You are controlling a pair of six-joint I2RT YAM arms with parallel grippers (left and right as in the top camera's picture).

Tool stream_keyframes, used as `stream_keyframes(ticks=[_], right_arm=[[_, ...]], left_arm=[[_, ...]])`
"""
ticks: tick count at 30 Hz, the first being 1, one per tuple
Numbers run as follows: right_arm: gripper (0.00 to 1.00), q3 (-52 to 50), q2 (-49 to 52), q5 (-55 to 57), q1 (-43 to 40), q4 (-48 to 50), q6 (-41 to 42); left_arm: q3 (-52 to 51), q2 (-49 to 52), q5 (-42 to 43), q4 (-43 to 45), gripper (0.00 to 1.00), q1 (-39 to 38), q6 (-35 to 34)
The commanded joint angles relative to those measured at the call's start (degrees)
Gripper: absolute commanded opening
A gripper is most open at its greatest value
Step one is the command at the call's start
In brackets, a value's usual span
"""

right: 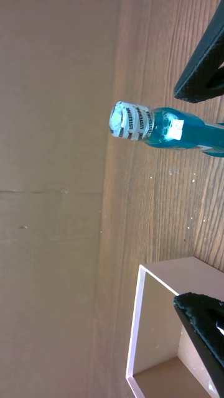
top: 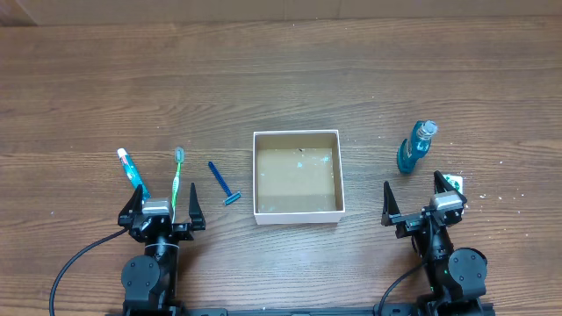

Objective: Pack container

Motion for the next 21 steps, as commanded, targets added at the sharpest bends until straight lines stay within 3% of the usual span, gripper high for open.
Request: stream_keyframes(ticks=[1, 21], right_arm=[[1.0, -0.6, -0.6, -0.1, -0.3, 0.5, -0.2], [1.0, -0.6, -0.6, -0.1, -0.3, 0.4, 0.1]], left_arm=[[-0.2, -0.5, 0.5, 0.1, 1.0, 0.3, 0.5], [-0.2, -0.5, -0.1, 0.1, 1.0, 0.3, 0.7]])
